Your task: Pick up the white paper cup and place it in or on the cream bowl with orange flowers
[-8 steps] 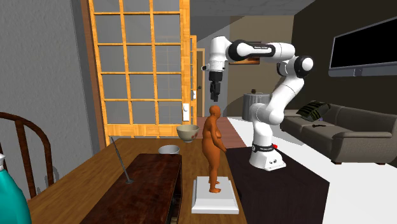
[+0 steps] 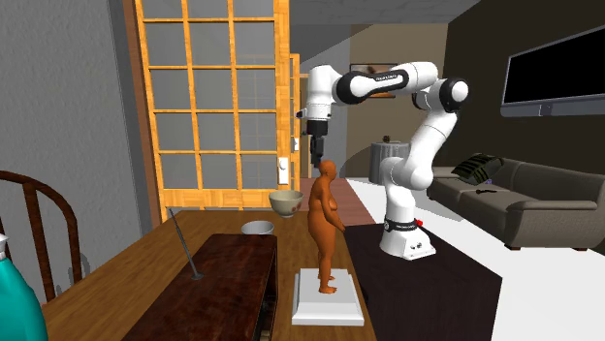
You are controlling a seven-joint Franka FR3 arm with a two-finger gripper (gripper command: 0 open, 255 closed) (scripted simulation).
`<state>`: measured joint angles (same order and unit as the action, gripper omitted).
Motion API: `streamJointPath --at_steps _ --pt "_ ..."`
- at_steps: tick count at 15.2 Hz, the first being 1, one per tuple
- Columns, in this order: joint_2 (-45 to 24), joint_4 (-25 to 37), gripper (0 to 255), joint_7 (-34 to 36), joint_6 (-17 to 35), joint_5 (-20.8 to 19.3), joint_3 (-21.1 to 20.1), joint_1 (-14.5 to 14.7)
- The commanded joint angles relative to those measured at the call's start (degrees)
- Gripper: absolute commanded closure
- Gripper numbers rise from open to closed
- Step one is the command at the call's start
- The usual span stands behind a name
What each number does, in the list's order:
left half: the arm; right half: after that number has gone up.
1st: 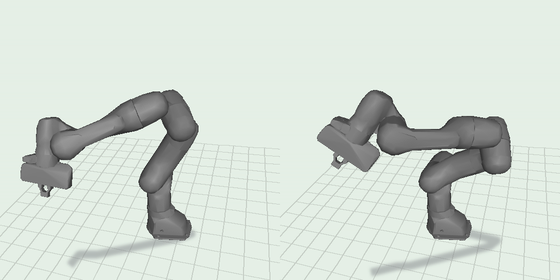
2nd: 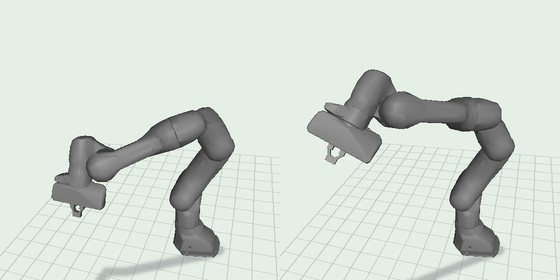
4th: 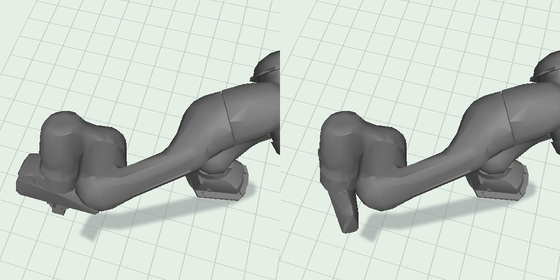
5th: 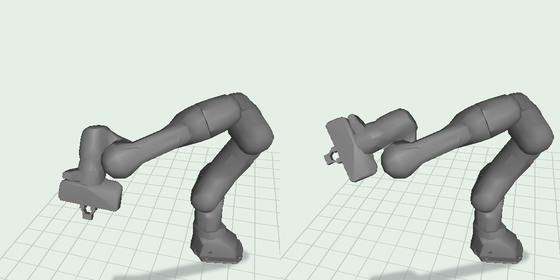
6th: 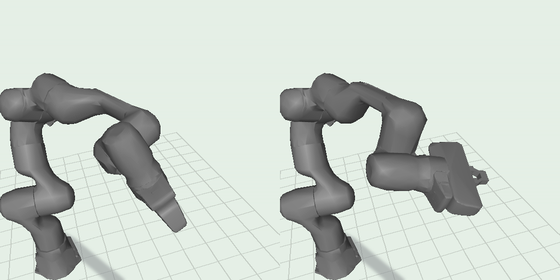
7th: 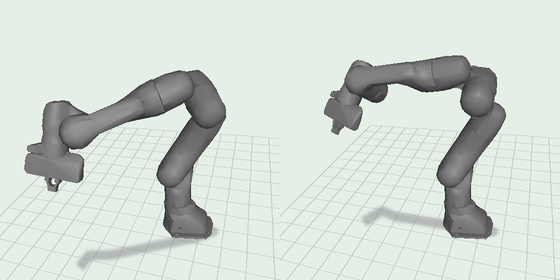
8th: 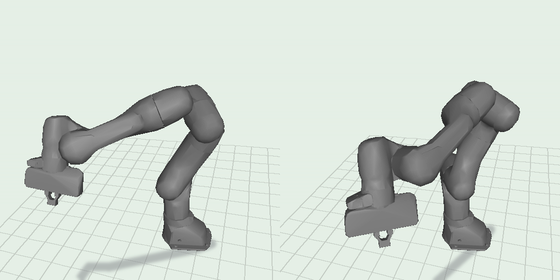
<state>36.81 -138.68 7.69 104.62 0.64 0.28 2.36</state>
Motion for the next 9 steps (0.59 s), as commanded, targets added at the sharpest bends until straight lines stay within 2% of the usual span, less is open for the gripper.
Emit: streamJointPath --at_steps 1,9 --pt "-4.49 1.12 0 1.84 3.32 1.05 -1.22 0.6" --pt "-20.71 7.07 0 7.51 13.42 3.37 -4.7 2.07"
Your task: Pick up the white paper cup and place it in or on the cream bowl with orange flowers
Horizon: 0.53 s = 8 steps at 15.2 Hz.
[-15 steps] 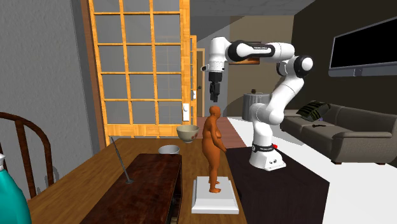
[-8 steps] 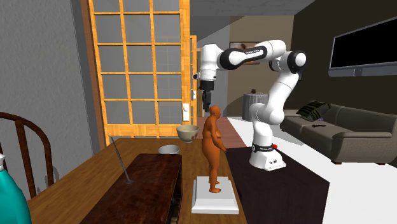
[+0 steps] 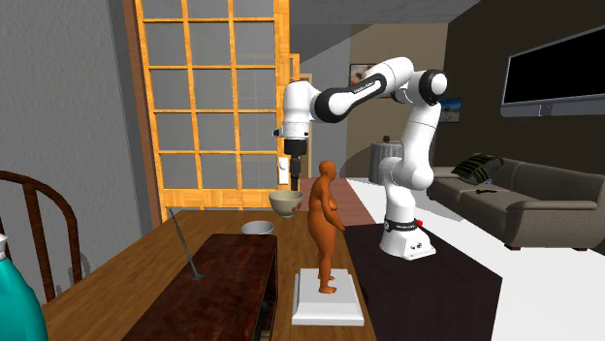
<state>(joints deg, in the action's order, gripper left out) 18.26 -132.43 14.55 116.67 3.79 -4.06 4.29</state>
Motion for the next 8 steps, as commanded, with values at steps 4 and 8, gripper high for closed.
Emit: streamJointPath --at_steps 4,8 --pt "-10.71 5.59 0 3.42 5.12 0.58 -1.74 0.81" --pt "-19.39 11.54 0 6.17 7.87 0.42 -2.78 1.55"
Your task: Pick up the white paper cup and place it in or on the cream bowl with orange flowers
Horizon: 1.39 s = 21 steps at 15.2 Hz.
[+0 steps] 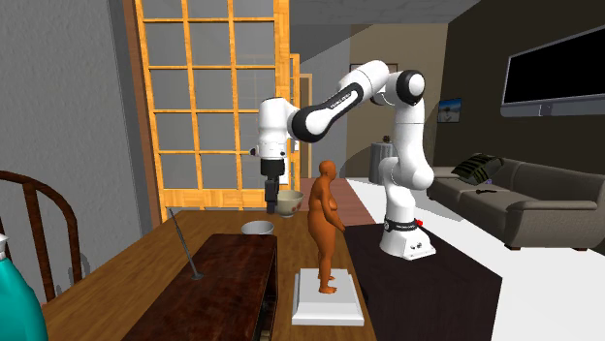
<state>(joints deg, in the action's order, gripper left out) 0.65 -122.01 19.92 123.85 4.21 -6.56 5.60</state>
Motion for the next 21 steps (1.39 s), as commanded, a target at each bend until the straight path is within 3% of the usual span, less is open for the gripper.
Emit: streamJointPath --at_steps 1,3,10,18,19,21 --pt "-3.97 2.79 0 1.48 1.2 -0.09 -0.48 0.46" --pt "-6.83 5.09 0 2.35 1.78 -0.25 -0.69 0.78" --pt "-9.95 2.89 0 2.55 7.09 -0.51 -0.79 1.07" --pt "-9.95 2.89 0 2.55 7.09 -0.51 -0.79 1.07" --pt "-9.95 2.9 255 2.55 7.09 -0.51 -0.79 1.07" --pt "-9.95 2.9 255 2.55 7.09 -0.51 -0.79 1.07"
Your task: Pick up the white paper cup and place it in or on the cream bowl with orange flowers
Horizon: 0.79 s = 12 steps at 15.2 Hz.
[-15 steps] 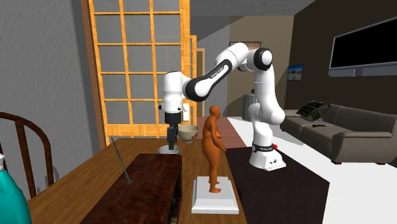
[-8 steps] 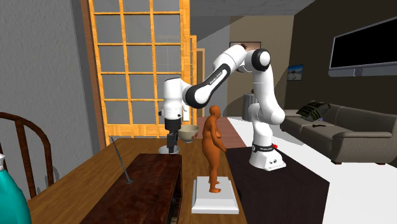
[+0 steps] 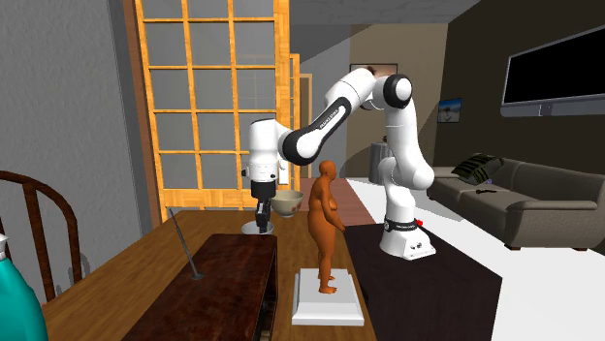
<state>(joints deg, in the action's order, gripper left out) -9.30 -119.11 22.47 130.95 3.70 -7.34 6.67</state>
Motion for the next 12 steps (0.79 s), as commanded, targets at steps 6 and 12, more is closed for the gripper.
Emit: streamJointPath --at_steps 6,12 --pt "-0.01 -0.01 255 0.01 0.01 0.0 0.0 0.01" --pt "1.93 1.62 255 0.09 -3.55 0.12 -0.01 -0.07"
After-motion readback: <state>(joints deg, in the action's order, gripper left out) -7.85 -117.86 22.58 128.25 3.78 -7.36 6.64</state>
